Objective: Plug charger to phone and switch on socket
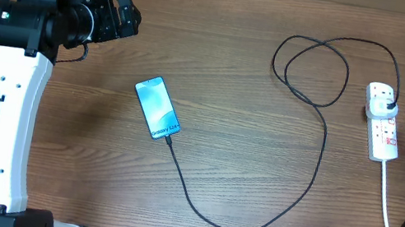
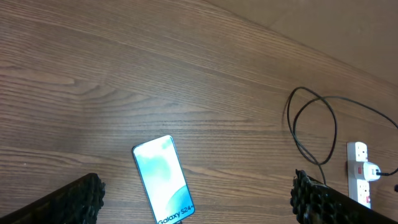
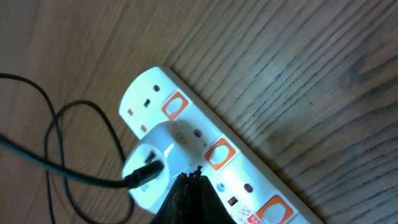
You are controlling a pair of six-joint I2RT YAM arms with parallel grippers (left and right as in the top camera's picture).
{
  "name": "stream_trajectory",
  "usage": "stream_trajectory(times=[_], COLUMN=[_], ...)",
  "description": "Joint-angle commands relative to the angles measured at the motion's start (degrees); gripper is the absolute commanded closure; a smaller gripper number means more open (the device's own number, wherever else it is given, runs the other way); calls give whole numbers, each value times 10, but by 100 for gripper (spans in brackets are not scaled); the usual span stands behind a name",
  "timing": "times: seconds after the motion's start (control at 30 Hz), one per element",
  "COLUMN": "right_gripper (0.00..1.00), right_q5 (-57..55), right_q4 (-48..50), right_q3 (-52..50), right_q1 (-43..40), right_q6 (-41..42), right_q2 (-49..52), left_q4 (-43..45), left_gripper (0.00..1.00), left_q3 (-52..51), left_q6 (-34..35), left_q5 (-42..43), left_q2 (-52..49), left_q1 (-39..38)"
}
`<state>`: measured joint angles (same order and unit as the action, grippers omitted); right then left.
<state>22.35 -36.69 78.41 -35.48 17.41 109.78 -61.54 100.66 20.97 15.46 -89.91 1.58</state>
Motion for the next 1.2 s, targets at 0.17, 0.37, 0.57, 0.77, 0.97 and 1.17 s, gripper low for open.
stream_trajectory(times=[0.17,0.37,0.57,0.77,0.97,1.17], right_gripper=[96,96,96,96,96,96], right_q5=[-4,-4,-5,-7,-7,-7], right_q4=[22,33,46,58,58,45], right_q3=[4,3,3,3,3,3], right_q1=[3,7,15,27,28,28], right_q6=[12,19,23,36,36,36], right_q2=[60,63,63,82,94,94], left_q4=[0,0,0,0,0,0], left_gripper=[0,0,0,0,0,0], left_q3=[3,3,3,3,3,3], left_q6=[-6,-6,-6,-6,-6,-6], left_q5=[7,7,7,7,7,7], left_q2=[-5,-5,-5,-5,-5,-5], left_q1=[2,2,2,2,2,2])
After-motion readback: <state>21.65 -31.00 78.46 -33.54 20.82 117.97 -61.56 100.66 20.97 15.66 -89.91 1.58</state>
